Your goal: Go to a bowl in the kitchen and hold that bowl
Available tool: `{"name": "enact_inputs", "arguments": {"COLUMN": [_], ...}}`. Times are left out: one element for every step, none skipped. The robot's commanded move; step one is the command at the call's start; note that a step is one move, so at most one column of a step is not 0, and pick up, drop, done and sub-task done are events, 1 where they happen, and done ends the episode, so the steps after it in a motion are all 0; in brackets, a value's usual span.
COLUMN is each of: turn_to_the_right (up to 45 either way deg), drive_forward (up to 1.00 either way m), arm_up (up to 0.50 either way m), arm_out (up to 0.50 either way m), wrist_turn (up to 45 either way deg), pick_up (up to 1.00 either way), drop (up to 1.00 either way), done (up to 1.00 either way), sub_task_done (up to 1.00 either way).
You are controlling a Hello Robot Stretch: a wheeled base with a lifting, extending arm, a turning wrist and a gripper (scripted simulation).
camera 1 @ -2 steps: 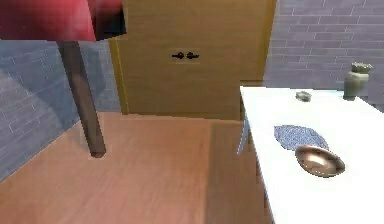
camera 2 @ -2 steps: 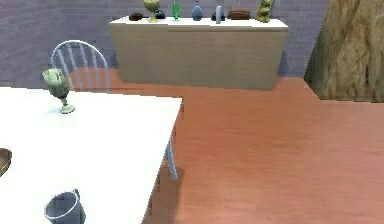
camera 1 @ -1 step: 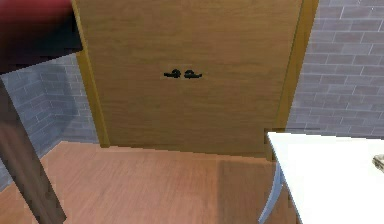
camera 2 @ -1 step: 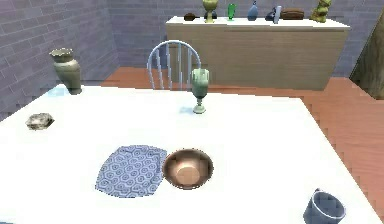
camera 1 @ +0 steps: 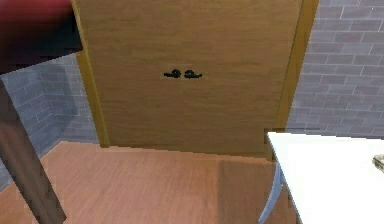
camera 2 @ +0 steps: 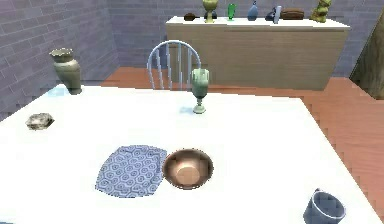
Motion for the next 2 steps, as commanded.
{"name": "enact_inputs", "arguments": {"turn_to_the_right": [0.0,0.0], "drive_forward": [0.00,0.00], "arm_up": [0.38,0.00], "arm_out": [0.00,0.14], "wrist_turn": [0.0,0.0], "pick_up": [0.00,0.00], "drop": [0.00,0.00], "done": [0.00,0.00], "sub_task_done": [0.00,0.00]}}
